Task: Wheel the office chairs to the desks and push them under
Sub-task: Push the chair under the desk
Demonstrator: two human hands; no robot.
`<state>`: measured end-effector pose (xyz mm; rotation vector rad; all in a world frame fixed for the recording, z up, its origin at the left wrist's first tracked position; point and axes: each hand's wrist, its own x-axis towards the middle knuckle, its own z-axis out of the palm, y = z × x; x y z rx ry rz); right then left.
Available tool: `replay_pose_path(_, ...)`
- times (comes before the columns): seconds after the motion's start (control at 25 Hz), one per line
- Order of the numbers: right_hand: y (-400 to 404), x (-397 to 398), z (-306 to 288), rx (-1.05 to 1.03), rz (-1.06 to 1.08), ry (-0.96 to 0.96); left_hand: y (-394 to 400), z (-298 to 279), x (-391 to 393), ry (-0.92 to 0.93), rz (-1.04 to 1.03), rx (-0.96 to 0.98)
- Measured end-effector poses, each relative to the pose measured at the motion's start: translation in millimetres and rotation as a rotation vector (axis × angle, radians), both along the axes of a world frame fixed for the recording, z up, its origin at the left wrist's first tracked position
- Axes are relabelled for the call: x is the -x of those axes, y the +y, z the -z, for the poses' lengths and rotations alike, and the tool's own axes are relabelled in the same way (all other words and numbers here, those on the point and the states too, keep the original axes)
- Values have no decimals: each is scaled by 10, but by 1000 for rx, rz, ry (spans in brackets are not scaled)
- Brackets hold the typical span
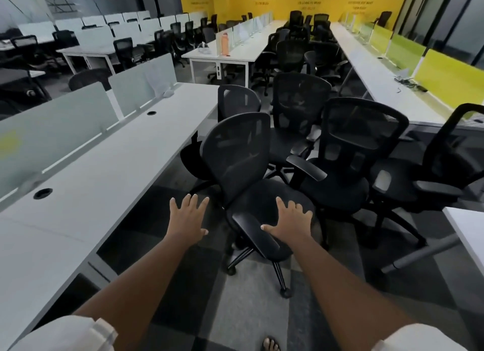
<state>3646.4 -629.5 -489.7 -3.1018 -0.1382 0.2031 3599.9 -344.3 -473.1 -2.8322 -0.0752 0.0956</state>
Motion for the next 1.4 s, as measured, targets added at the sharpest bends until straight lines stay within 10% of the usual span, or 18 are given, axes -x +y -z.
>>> replay_pose_path(0.56, 1828, -2638, -21, -295, 29, 101, 1518, 113, -2659, 57, -11, -63)
replay_pose_path(0.84, 3418, -3716, -85, -997, 693, 234, 2566, 542, -4048, 107, 219, -93)
replay_pose_path(1.4, 3691, -3091, 411, -535, 811, 35, 2508, 421, -5034, -31, 596, 179)
